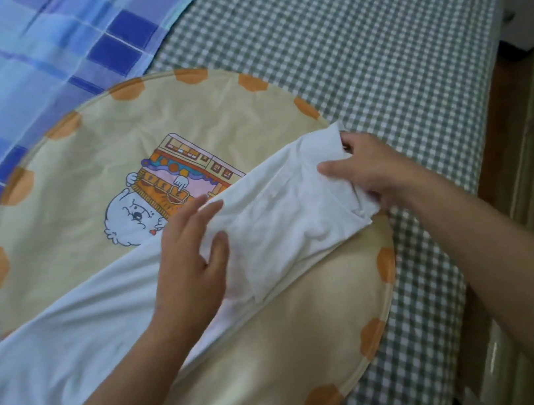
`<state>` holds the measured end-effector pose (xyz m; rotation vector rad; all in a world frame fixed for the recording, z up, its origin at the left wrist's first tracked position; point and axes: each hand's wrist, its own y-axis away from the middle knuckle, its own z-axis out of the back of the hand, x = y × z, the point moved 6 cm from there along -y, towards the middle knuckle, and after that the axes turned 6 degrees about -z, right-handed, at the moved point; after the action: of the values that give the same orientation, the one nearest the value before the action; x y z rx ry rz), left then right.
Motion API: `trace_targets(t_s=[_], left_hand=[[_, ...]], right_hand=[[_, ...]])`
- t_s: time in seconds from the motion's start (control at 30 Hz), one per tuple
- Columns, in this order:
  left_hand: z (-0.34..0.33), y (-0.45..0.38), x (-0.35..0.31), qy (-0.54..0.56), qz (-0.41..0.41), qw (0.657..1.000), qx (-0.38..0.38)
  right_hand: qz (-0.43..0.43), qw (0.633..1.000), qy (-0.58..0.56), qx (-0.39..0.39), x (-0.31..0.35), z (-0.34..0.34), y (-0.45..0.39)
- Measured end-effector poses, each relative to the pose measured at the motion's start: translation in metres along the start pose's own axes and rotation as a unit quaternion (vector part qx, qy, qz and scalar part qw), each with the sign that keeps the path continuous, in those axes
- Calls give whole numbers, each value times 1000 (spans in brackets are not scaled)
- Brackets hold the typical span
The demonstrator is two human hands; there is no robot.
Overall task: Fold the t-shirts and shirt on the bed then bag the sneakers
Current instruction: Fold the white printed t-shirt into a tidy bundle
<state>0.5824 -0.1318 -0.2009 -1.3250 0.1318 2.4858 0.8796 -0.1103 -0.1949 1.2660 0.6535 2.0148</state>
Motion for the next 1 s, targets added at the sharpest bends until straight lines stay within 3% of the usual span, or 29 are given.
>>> trace_targets(t_s=[0.07, 0.17, 0.23, 0.33, 0.37, 0.47, 0.53, 0.6, 0.73, 0.83, 0.93, 1.0], left_hand=[[46, 25, 16, 17, 88, 994, -61], [91, 68, 43, -22, 164, 982, -86], [106, 94, 58, -73, 174, 979, -77], [107, 126, 77, -163, 164, 973, -14], [107, 136, 82, -196, 160, 968, 0], [109, 157, 93, -264, 133, 955, 13], [107, 168, 103, -299, 117, 946, 37], [102, 178, 116, -318, 97, 940, 79], [103, 183, 133, -310, 98, 937, 130], [126, 183, 135, -298, 115, 946, 53], [162, 196, 169, -204, 293, 930, -85], [177, 207, 202, -95, 391, 906, -134]], right_hand=[[40, 997, 45, 49, 24, -21, 26], [113, 978, 161, 64, 45, -78, 57], [149, 952, 258, 75, 42, -125, 67], [113, 899, 411, 100, 10, -178, 66], [133, 885, 441, 63, 6, -183, 67], [311, 845, 404, -159, 22, -176, 75], [366, 827, 370, -215, 28, -177, 67], [365, 828, 390, -168, 23, -189, 48], [360, 773, 518, -71, -10, -204, 20], [353, 771, 523, -88, -7, -202, 16], [365, 778, 491, -147, 5, -219, 37], [373, 783, 476, -148, 5, -241, 46]])
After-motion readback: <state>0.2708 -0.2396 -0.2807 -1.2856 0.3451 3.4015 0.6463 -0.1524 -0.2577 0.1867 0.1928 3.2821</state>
